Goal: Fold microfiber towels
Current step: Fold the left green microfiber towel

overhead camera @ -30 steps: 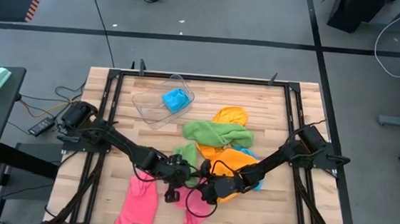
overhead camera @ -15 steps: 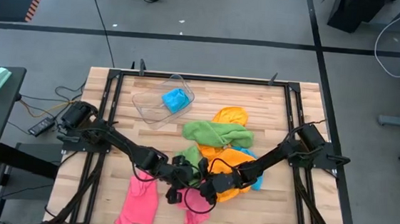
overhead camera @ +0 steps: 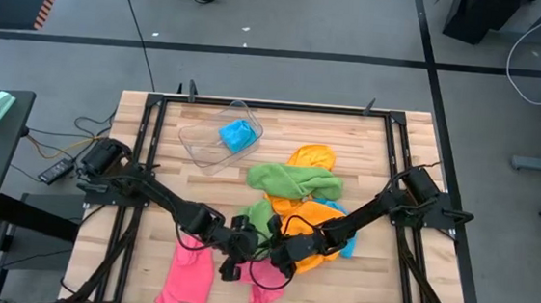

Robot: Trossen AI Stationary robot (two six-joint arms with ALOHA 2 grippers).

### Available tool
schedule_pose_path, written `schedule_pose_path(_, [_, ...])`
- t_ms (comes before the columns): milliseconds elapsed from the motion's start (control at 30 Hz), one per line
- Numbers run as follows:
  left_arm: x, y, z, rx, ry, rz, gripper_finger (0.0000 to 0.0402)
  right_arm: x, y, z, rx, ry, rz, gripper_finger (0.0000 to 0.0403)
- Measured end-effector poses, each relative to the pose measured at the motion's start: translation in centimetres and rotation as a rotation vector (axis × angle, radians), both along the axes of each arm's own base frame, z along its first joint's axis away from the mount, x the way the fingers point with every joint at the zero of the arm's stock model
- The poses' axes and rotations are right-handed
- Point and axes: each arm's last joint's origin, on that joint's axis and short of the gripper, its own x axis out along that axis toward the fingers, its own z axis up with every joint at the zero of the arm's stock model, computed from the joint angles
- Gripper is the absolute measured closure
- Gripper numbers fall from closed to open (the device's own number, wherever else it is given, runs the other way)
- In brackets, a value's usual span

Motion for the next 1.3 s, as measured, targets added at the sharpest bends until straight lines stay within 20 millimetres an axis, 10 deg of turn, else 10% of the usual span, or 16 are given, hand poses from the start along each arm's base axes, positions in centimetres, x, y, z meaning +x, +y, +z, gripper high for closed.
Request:
schedule_pose_path(467, [-2.1, -4.1, -2.7, 0.005, 0.093, 0.016, 0.0194, 0.0, 0.0, 0.0, 0.002, 0.003, -0.004, 0.036])
schedule_pose_path(767, [-2.3, -4.8, -4.6, 0.122, 0.066, 0.112, 0.025, 0.0, 0.0, 0.0, 0.021, 0.003, -0.015, 0.0361])
schedule_pose_path(1033, [-2.9, -4.7, -4.9, 0.127, 0.139, 0.093, 0.0387, 0.0, 0.0, 0.0, 0.027, 0.005, -0.017, 0.0361])
schedule_pose_path(1300, [-4.0, -5.7, -5.1, 0.065, 0.219, 0.069, 0.0394, -0.1, 0.0, -0.1, 0.025, 0.009, -0.015, 0.0361])
